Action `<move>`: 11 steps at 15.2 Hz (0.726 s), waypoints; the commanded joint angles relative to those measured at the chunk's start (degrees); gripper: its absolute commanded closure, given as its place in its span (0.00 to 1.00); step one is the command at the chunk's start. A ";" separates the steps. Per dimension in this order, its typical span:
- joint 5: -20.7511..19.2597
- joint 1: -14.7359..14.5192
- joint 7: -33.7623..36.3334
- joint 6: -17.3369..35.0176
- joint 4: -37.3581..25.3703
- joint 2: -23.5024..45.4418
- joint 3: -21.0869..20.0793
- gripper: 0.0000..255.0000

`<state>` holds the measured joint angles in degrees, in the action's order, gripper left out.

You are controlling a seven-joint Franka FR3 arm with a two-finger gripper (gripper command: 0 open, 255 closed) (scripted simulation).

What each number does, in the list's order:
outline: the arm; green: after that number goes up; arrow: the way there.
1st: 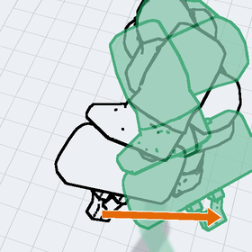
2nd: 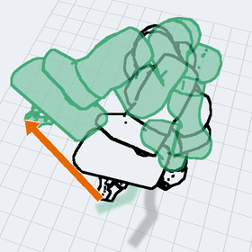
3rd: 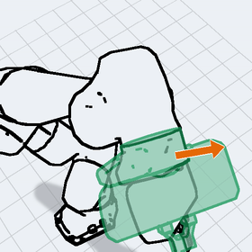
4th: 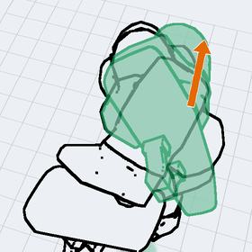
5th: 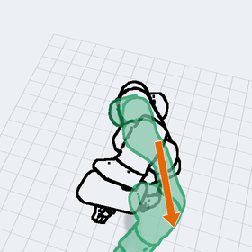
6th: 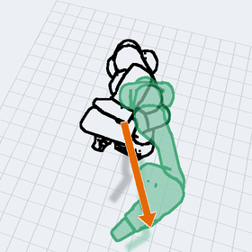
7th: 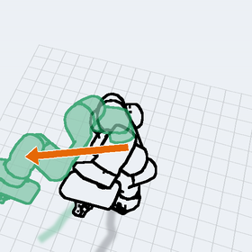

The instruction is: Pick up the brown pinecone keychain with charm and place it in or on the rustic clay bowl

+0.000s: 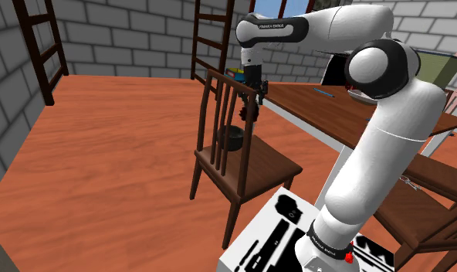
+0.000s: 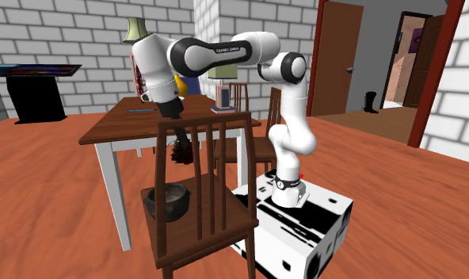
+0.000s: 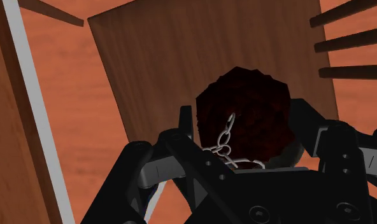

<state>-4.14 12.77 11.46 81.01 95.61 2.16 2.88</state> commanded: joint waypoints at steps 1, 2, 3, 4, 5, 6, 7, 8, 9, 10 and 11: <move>0.40 -0.39 0.62 -2.24 -6.80 4.57 -0.38 1.00; 0.58 -0.58 0.91 -3.41 -10.48 7.10 -0.54 1.00; 0.74 -0.76 1.18 -4.71 -14.40 9.75 -0.68 1.00; 0.89 -0.95 1.44 -6.17 -18.63 12.54 -0.82 1.00; 1.05 -1.16 1.72 -8.11 -24.03 16.02 -0.96 1.00; 1.05 -1.17 1.78 -7.21 -22.86 15.75 -0.95 1.00; 1.06 -1.17 1.83 -6.31 -21.72 15.51 -0.95 1.00; 1.07 -1.17 1.88 -5.42 -20.59 15.28 -0.96 1.00; 1.07 -1.17 1.93 -4.57 -19.55 15.09 -0.96 1.00; 1.07 -1.17 1.98 -3.71 -18.52 14.92 -0.97 1.00; 1.08 -1.17 2.03 -2.87 -17.52 14.76 -0.97 1.00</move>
<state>-3.08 11.67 13.33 77.26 77.16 17.03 1.95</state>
